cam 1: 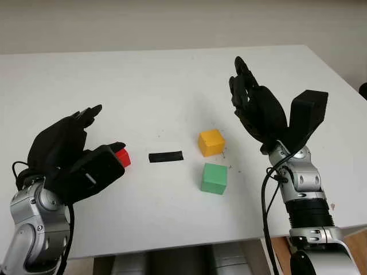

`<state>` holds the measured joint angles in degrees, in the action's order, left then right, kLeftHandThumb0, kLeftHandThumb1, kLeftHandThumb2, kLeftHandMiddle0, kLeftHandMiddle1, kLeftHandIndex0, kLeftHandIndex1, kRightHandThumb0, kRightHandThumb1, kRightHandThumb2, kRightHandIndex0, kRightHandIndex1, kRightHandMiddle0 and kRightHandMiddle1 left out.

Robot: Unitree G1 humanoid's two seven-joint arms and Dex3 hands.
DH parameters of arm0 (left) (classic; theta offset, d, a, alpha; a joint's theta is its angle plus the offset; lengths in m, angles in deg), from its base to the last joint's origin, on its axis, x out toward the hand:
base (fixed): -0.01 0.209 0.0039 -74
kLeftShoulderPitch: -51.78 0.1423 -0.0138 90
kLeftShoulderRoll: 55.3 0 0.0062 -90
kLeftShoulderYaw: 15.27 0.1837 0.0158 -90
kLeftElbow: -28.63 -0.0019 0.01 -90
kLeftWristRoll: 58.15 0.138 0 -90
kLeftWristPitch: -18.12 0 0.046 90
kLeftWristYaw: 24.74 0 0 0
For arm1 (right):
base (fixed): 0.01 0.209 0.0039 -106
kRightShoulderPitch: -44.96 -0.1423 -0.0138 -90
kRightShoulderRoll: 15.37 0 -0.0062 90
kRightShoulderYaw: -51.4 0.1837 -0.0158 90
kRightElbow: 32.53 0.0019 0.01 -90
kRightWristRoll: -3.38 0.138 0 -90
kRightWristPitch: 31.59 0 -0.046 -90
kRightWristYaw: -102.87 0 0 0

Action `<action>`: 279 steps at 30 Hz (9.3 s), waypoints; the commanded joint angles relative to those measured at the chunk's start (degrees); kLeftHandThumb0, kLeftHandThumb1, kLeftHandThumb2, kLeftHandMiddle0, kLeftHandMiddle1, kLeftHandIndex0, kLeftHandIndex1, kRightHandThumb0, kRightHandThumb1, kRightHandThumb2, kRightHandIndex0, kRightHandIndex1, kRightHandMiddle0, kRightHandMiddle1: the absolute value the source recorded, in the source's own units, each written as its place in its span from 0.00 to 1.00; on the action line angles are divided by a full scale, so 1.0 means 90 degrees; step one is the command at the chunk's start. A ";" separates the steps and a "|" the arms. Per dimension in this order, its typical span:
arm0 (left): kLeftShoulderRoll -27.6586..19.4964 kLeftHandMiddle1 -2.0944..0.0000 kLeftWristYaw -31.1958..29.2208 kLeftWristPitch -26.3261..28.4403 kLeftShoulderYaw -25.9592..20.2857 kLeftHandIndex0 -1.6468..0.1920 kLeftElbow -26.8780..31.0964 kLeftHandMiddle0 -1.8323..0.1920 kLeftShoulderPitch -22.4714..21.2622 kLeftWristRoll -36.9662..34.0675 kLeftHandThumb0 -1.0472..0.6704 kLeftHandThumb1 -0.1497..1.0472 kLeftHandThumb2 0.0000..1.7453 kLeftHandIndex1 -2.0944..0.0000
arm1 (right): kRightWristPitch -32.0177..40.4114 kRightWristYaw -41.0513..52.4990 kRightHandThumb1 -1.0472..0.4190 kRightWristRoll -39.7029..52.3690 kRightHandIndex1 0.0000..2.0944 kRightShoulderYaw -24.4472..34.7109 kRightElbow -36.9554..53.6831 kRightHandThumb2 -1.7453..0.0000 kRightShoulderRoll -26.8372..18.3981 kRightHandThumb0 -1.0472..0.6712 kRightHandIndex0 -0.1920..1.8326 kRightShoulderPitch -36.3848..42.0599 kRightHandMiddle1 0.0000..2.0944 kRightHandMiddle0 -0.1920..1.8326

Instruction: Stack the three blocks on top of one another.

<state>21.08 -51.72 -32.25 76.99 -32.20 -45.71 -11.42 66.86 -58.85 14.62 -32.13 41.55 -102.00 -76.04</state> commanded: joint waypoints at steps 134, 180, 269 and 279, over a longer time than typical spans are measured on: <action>0.0619 0.94 -0.0553 -0.0660 0.2215 0.70 -0.2626 0.63 -0.2590 -0.0623 0.43 0.91 0.03 0.19 | -0.0096 -0.0674 0.00 -0.0297 0.00 -0.0306 0.0048 0.60 0.0488 0.17 0.00 -0.0009 0.00 0.00; 0.0680 0.98 -0.0964 -0.0796 0.1418 0.96 -0.1024 0.93 -0.2113 -0.1340 0.09 1.00 0.04 0.97 | -0.0071 -0.0655 0.00 -0.0304 0.00 -0.0273 0.0080 0.60 0.0488 0.17 0.00 0.0039 0.00 0.00; 0.2222 0.97 0.3733 -0.3625 -0.1695 0.91 -0.1479 0.92 0.0032 -0.4246 0.23 1.00 0.36 0.97 | -0.5020 -0.0740 0.12 -0.5387 0.07 -0.2986 -0.3601 0.97 -0.2605 0.24 0.31 -0.1820 0.08 0.34; 0.2217 0.98 0.3760 -0.3636 -0.1645 0.91 -0.1481 0.92 0.0089 -0.4091 0.21 1.00 0.36 0.97 | -0.5202 -0.1650 0.11 -0.5471 0.14 -0.3058 -0.4118 0.97 -0.2440 0.29 0.36 -0.1869 0.38 0.29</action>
<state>41.59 -18.11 -64.69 62.16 -46.63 -45.07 -48.56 20.72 -72.66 -34.67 -59.38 5.00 -124.37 -91.56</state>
